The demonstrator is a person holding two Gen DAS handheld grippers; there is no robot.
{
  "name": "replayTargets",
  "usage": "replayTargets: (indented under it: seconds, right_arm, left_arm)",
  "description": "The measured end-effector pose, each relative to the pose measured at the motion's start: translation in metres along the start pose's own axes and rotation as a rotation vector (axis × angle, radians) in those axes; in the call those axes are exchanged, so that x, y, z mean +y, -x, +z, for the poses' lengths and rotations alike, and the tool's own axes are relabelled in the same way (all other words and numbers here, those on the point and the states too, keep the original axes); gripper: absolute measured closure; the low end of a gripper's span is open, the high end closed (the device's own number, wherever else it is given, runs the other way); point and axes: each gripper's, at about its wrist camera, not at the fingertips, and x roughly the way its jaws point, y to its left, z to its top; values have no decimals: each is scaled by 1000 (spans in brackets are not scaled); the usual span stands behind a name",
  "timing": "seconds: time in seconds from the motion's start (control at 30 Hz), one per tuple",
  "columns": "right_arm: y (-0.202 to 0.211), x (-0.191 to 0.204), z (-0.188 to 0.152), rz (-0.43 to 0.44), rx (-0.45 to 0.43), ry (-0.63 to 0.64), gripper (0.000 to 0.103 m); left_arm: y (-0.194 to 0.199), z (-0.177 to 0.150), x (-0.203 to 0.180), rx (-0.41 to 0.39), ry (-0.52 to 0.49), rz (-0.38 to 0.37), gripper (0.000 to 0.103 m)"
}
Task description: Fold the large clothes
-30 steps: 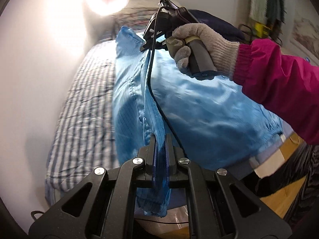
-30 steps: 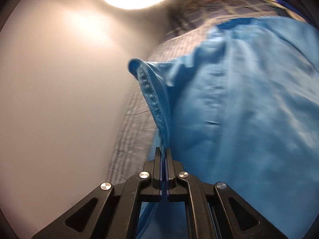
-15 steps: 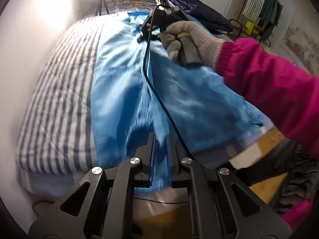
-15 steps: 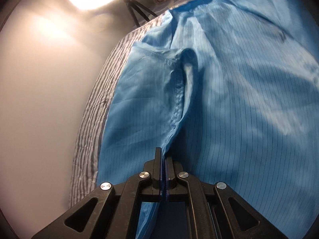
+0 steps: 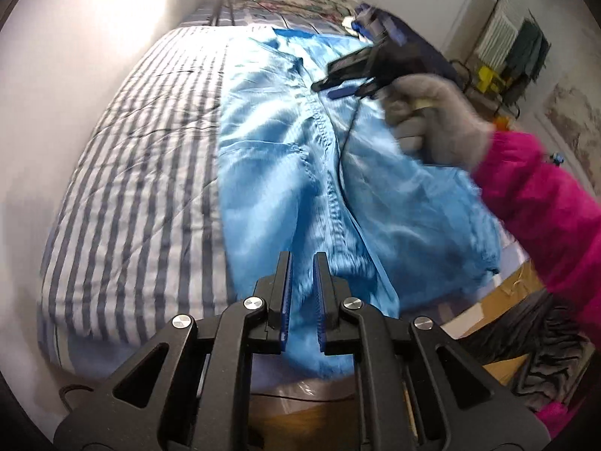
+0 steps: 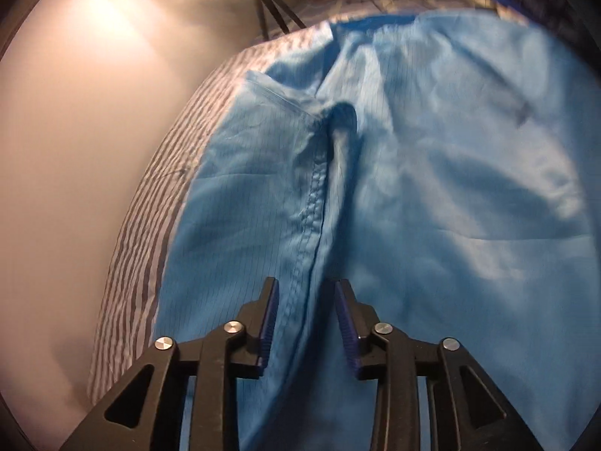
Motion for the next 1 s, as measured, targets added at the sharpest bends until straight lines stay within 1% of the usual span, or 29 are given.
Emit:
replayTargets:
  seconds: [0.07, 0.13, 0.2, 0.27, 0.3, 0.33, 0.4, 0.43, 0.5, 0.57, 0.63, 0.67, 0.7, 0.73, 0.77, 0.87, 0.9, 0.93, 0.97, 1.0]
  right_arm:
    - [30, 2, -11, 22, -21, 17, 69]
    - [64, 2, -24, 43, -42, 26, 69]
    - [100, -1, -39, 71, -63, 28, 69]
    - [135, -5, -55, 85, -86, 22, 69]
    - [149, -8, -64, 88, -98, 18, 68]
    - [169, -13, -76, 89, -113, 12, 66]
    - [198, -21, -96, 74, -143, 4, 65]
    - [214, -28, -109, 61, -164, -2, 64]
    - [233, -37, -124, 41, -191, -11, 63]
    - [251, -52, -141, 2, -225, -12, 60]
    - [263, -71, -154, -42, -253, -26, 51]
    - [269, -84, -162, -68, -277, -45, 49]
    - [273, -91, -166, -86, -296, -58, 43]
    - [279, -108, -174, -126, -336, -81, 40]
    - [284, -121, -180, -157, -363, -108, 40]
    - [296, -165, -189, -215, -401, -198, 40]
    - [298, -176, -189, -233, -405, -211, 40]
    - [302, -195, -191, -279, -410, -231, 40]
    - [304, -207, -194, -313, -413, -254, 40]
    - [309, -225, -198, -344, -417, -295, 40]
  left_arm:
    - [-22, 6, -7, 24, -42, 25, 94]
    - [-40, 7, -15, 55, -76, 22, 94]
    - [-60, 6, -25, 110, -84, -25, 94]
    - [-74, 2, -36, 145, -99, -63, 94]
    - [-80, 1, -41, 157, -112, -68, 94]
    - [-88, -2, -46, 173, -127, -66, 94]
    - [-100, -7, -50, 191, -154, -39, 94]
    - [-101, -9, -50, 168, -164, -34, 94]
    - [-99, -8, -51, 167, -168, -26, 94]
    - [-92, -7, -51, 165, -165, -3, 94]
    - [-80, -4, -53, 140, -157, 3, 94]
    - [-66, 0, -55, 104, -157, 8, 94]
    - [-56, 3, -58, 76, -154, 11, 94]
    - [-43, 6, -60, 39, -142, 7, 94]
    - [-36, 9, -63, 20, -130, 4, 94]
    - [-12, 21, -70, -54, -73, -19, 93]
    - [-5, 25, -75, -71, -65, -38, 89]
    - [-1, 28, -78, -81, -67, -48, 83]
    - [5, 31, -86, -105, -75, -58, 67]
    - [12, 33, -93, -134, -83, -63, 54]
